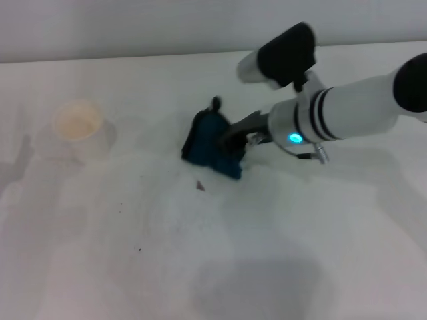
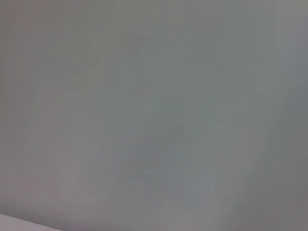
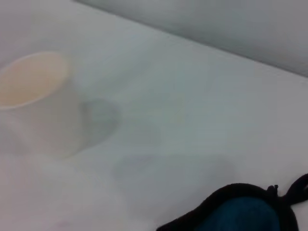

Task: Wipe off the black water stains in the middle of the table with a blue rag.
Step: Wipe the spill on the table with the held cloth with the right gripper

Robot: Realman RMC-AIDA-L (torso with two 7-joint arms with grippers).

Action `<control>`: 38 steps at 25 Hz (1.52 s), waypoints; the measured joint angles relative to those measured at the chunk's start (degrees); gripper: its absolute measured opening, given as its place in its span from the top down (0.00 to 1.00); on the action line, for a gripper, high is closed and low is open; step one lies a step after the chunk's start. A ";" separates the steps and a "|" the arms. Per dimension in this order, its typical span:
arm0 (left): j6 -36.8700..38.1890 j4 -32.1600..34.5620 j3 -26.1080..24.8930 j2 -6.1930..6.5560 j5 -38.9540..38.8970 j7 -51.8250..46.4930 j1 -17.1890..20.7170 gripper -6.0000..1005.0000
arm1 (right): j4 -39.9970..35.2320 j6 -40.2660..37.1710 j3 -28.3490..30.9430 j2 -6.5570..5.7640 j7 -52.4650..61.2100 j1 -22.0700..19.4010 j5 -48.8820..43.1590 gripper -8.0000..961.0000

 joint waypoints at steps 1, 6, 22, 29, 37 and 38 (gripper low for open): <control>0.02 0.02 -0.01 0.00 -0.04 0.00 -0.04 0.13 | 0.99 0.30 0.97 -0.06 -0.17 0.00 -0.01 0.92; 0.07 0.05 -0.05 -0.01 -0.10 0.00 -0.49 0.13 | 0.05 5.95 -0.29 0.28 -1.16 -0.06 1.39 0.92; 0.22 0.04 -0.32 -0.03 -0.27 -1.40 -0.68 0.13 | 1.24 9.57 2.81 -0.42 -6.67 -0.38 2.52 0.92; -0.08 0.11 -0.09 -0.02 -0.24 -1.41 -0.81 0.13 | 0.71 13.30 21.84 -0.99 -7.81 -5.09 -11.55 0.92; -0.28 0.48 -0.11 0.05 -0.20 -1.46 -0.77 0.13 | -4.68 22.98 29.53 -0.42 -11.99 -8.99 -15.96 0.92; -0.18 0.72 -0.11 0.06 -0.19 -1.48 -0.77 0.13 | -5.16 24.04 28.92 -0.32 -12.36 -9.01 -15.59 0.92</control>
